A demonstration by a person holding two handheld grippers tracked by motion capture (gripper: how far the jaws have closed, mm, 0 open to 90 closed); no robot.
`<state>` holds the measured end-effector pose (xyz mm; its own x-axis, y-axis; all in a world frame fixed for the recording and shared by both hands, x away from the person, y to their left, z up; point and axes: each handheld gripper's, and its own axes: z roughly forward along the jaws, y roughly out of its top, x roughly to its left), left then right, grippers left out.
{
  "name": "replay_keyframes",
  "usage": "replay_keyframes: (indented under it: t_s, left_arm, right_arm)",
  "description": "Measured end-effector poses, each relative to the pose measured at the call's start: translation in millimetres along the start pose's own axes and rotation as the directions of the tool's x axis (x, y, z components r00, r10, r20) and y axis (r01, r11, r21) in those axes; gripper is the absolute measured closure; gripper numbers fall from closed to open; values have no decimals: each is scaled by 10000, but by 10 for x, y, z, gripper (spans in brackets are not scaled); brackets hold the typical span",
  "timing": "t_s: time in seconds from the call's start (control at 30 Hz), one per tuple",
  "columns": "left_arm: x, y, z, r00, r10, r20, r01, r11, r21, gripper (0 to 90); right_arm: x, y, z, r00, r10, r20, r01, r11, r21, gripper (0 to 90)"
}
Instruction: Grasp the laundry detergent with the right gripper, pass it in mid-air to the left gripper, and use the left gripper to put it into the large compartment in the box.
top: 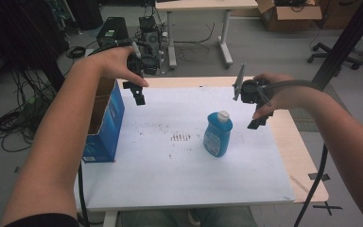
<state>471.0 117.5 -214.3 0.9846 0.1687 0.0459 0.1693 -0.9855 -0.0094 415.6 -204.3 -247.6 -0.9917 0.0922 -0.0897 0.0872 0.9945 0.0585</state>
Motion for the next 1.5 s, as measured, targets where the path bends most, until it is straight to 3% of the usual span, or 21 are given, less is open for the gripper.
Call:
replay_keyframes:
  t_s: [0.5,0.63,0.83,0.9,0.97,1.03,1.5]
  left_arm:
    - [-36,-37,26,9999,109,17,-109,9999,12,69]
    - [-86,-56,20,9998,194,75,-192,9996,-230,72]
    - [-280,-75,2,9992,410,-36,-410,9991,-124,72]
    - [-315,-76,-5,9989,463,-37,-463,9987,-188,73]
    - [-422,-89,-33,9985,551,10,-550,9968,-579,76]
    - [-490,-98,-25,9981,612,-38,-613,9965,-567,74]
    - [-928,-163,68,9963,850,-148,-846,9960,280,76]
  right_arm:
    - [-6,-9,21,9999,147,0,-147,9999,1,39]
    - [11,-21,45,9998,173,-44,-173,9999,-4,39]
    - [63,-24,84,9995,303,-79,-305,9994,-151,39]
    - [70,-24,81,9994,322,-101,-324,9994,-147,41]
    - [92,-24,78,9993,357,-57,-357,9992,-180,40]
    - [109,-24,77,9991,414,-33,-414,9988,-265,39]
    - [207,-60,117,9992,402,-59,-404,9986,-343,39]
